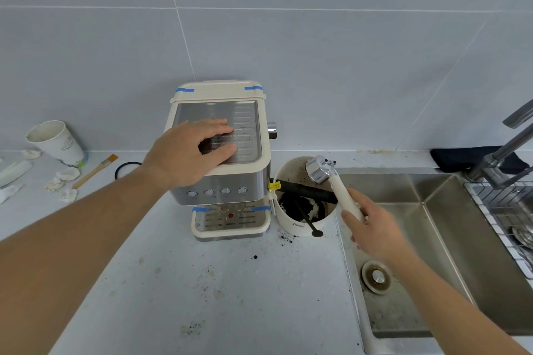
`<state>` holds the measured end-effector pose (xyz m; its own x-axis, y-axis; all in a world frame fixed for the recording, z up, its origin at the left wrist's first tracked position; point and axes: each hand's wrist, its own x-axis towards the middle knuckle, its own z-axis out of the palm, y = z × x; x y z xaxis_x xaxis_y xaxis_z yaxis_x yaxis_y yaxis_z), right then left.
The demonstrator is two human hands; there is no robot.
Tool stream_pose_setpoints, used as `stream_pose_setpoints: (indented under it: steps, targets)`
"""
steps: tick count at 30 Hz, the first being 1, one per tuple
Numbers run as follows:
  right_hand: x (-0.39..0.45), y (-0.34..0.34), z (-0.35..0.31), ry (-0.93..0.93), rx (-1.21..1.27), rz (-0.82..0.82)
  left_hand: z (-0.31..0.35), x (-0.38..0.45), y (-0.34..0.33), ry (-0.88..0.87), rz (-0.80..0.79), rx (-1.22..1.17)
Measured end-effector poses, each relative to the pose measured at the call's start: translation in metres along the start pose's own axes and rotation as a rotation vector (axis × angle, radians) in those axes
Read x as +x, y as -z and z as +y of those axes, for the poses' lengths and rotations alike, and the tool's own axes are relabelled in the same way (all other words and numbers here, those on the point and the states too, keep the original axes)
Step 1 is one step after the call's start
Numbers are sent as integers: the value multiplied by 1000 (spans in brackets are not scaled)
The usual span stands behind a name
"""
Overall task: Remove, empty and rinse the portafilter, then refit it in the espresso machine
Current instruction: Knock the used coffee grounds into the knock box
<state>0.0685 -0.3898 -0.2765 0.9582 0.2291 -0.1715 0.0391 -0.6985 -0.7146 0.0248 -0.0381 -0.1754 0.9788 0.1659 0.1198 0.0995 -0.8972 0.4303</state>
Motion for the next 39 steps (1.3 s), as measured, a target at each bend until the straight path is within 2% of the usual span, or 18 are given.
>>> stream_pose_setpoints:
  steps: [7, 13, 33, 39]
  targets:
    - [-1, -6, -6, 59, -105, 32, -2, -3, -1, 15, 6, -11]
    - [1, -9, -7, 42, -221, -17, -1, -2, 0, 12, 7, -1]
    - [-6, -13, -5, 78, -78, 114, 0, -3, 1, 6, 14, 4]
    - [-6, -17, 1, 46, -152, 31, 2, -3, 1, 8, 13, 11]
